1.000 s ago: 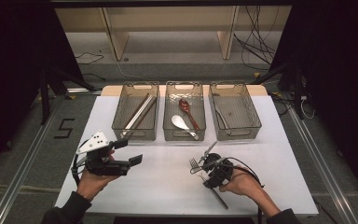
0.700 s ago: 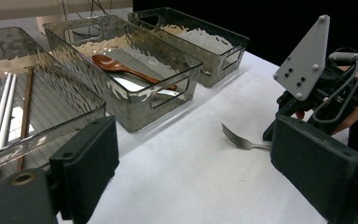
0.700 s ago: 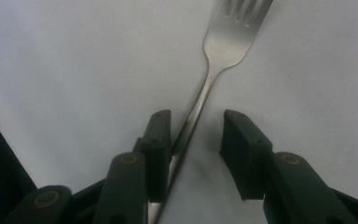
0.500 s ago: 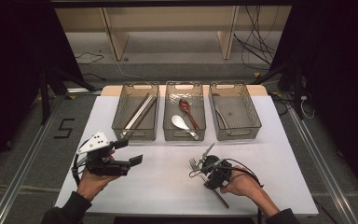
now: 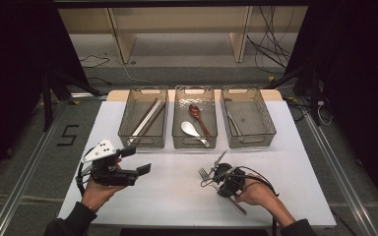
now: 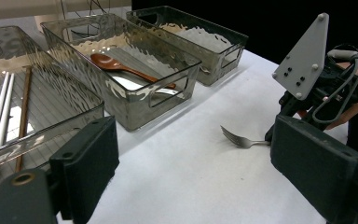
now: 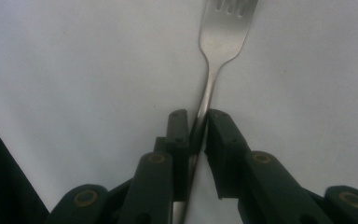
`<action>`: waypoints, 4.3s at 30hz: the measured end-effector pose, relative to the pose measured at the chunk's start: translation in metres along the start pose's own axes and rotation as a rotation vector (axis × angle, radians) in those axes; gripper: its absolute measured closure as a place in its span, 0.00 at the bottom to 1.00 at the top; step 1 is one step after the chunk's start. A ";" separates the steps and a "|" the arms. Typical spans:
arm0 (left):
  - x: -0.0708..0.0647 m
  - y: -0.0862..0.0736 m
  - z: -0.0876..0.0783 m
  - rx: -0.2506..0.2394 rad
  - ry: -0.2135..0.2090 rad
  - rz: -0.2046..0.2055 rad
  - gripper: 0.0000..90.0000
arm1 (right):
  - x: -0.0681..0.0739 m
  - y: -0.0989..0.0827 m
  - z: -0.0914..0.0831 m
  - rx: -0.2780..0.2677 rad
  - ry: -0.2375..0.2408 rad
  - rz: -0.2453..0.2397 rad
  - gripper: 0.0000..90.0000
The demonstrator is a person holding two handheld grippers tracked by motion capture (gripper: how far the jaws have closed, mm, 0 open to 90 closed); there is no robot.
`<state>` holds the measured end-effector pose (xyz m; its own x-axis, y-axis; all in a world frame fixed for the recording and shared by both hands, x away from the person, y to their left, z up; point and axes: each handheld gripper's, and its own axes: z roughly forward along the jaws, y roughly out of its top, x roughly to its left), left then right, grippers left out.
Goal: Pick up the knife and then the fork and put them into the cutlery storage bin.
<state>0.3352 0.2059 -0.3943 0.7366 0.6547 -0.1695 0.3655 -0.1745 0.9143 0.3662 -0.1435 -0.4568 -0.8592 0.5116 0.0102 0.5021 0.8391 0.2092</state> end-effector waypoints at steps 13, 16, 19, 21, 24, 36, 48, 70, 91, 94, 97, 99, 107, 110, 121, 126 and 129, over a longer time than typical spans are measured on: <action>0.000 0.000 0.000 0.000 -0.001 0.001 0.16 | 0.001 0.001 0.000 0.006 -0.015 -0.008 0.94; 0.000 0.000 0.000 -0.002 0.000 -0.001 0.16 | 0.001 0.000 0.000 0.003 -0.014 -0.015 0.94; 0.000 0.000 0.000 -0.002 -0.001 -0.001 0.16 | 0.002 0.000 -0.001 0.001 -0.014 -0.018 0.95; 0.000 0.000 0.000 -0.003 0.000 -0.001 0.16 | 0.001 0.000 -0.001 0.001 -0.010 -0.028 0.95; 0.000 0.000 0.000 -0.003 0.000 -0.001 0.16 | 0.000 0.000 -0.003 -0.004 -0.012 -0.024 0.95; 0.000 0.000 0.000 -0.001 0.000 0.002 0.16 | -0.007 -0.003 -0.015 -0.068 0.011 0.033 0.95; 0.000 0.000 0.000 -0.001 0.002 0.005 0.16 | -0.016 -0.001 -0.035 -0.179 0.022 0.072 0.95; 0.001 0.000 -0.001 -0.009 0.008 -0.002 0.16 | -0.067 0.000 -0.085 -0.440 -0.005 0.246 0.95; 0.001 0.000 -0.001 -0.011 0.008 -0.002 0.16 | -0.112 0.011 -0.120 -0.539 -0.060 0.350 0.95; 0.001 0.000 -0.001 -0.012 0.009 -0.004 0.16 | -0.117 0.011 -0.125 -0.553 -0.071 0.366 0.95; 0.001 0.000 -0.001 -0.011 0.008 -0.002 0.16 | -0.123 0.012 -0.128 -0.561 -0.078 0.384 0.95; 0.001 0.000 -0.002 -0.010 0.007 -0.001 0.16 | -0.127 0.012 -0.130 -0.562 -0.080 0.395 0.95; 0.002 0.000 -0.002 -0.019 0.007 -0.005 0.16 | -0.145 0.014 -0.133 -0.572 -0.100 0.454 0.95; 0.001 0.000 -0.002 -0.020 0.007 -0.005 0.16 | -0.151 0.015 -0.134 -0.576 -0.107 0.475 0.95; 0.001 0.000 -0.002 -0.020 0.005 -0.005 0.16 | -0.169 0.019 -0.135 -0.571 -0.133 0.523 0.95; 0.002 0.000 -0.002 -0.022 0.005 -0.008 0.16 | -0.178 0.021 -0.135 -0.579 -0.138 0.550 0.95; 0.001 0.000 -0.002 -0.021 0.004 -0.007 0.16 | -0.184 0.021 -0.136 -0.586 -0.133 0.574 0.95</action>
<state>0.3351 0.2082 -0.3939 0.7319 0.6587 -0.1745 0.3583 -0.1542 0.9208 0.5214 -0.2449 -0.3209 -0.4474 0.8795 0.1622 0.6947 0.2275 0.6823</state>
